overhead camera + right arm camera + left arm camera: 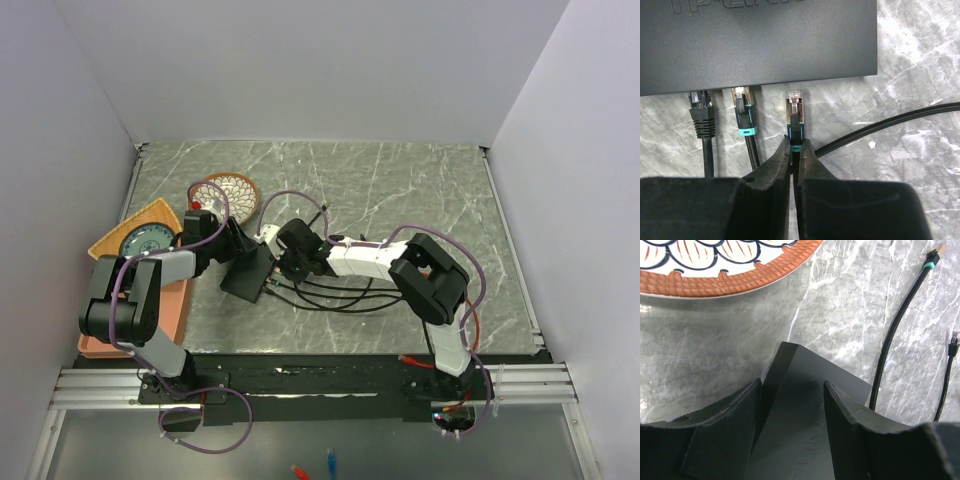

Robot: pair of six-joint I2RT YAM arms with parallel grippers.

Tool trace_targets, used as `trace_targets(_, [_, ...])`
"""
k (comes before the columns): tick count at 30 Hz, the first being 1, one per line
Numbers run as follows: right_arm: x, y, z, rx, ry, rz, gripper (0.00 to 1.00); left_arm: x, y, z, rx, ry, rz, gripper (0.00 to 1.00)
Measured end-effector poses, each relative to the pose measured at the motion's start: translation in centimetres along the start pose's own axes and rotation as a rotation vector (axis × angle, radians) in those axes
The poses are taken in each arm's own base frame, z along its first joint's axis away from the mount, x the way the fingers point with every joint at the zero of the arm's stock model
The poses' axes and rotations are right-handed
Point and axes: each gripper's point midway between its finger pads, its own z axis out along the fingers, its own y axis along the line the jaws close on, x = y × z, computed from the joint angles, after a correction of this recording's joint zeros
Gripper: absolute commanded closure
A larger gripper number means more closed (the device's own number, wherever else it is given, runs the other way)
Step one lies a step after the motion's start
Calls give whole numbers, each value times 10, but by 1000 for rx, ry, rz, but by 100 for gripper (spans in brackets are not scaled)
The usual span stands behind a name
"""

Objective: Insert the plug into the switch port

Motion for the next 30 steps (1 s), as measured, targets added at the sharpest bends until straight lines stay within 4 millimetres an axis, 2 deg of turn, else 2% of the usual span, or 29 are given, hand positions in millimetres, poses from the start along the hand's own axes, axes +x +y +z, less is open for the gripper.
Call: trace_targets(30, [1,8,-5,-26,41,45,100,5,-5,1,46,17,-2,47])
